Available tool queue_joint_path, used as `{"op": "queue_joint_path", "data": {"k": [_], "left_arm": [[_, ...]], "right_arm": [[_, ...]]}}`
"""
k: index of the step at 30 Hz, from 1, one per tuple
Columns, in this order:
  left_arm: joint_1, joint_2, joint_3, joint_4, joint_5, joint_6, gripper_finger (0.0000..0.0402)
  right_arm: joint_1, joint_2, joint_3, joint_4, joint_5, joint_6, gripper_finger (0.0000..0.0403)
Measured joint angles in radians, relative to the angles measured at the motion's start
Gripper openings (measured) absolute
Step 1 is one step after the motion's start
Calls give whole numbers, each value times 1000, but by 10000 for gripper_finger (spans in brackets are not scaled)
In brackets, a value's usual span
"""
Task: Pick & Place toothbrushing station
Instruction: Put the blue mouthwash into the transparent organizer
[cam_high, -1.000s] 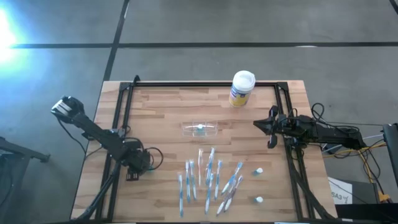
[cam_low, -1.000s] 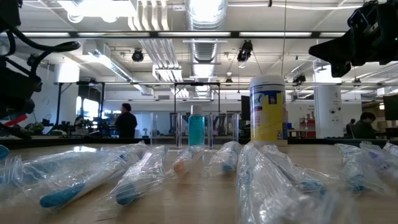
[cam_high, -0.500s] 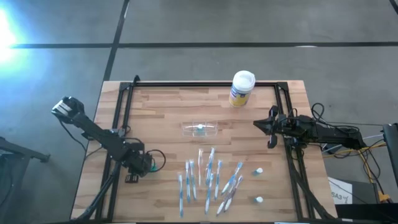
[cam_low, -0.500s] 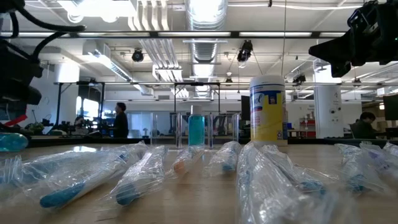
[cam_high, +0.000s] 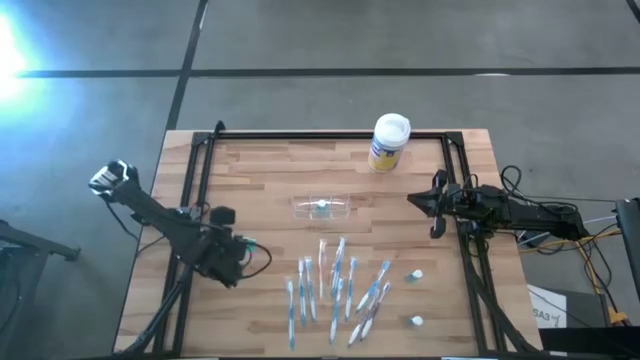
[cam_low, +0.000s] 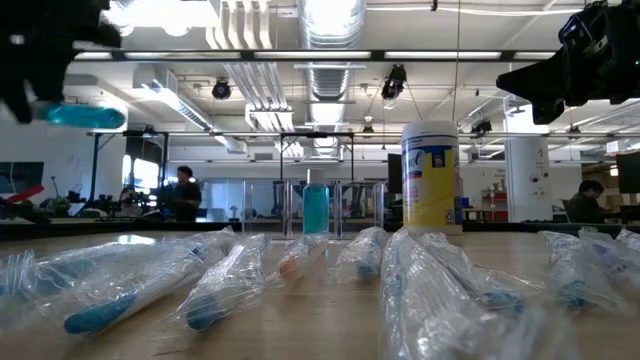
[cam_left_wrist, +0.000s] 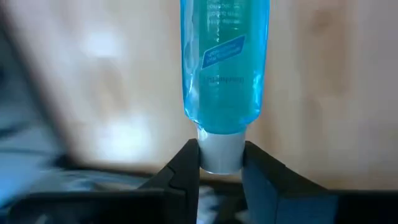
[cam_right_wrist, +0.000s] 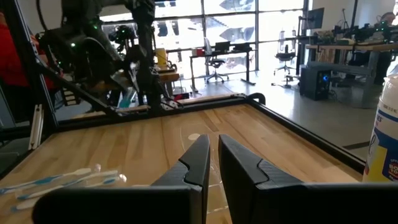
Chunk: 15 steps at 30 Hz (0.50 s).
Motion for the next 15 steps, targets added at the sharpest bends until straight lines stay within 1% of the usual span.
{"op": "queue_joint_path", "data": {"k": [2, 5, 6, 9, 13, 15], "left_arm": [[10, 61, 73, -65, -80, 73, 90], [34, 137, 164, -40, -185, 250, 90], [44, 167, 199, -55, -237, 288, 90], [77, 246, 291, -48, -392, 385, 90], [123, 327, 403, -53, -542, 511, 90], [146, 356, 444, -56, -597, 564, 90]], "right_arm": [[0, 0, 0, 0, 0, 0, 34], [0, 0, 0, 0, 0, 0, 34], [0, 0, 0, 0, 0, 0, 34], [0, 2, -1, 0, -3, 25, 34], [0, 14, -9, 3, -33, 53, 34], [0, 32, -10, 25, -61, 66, 34]]}}
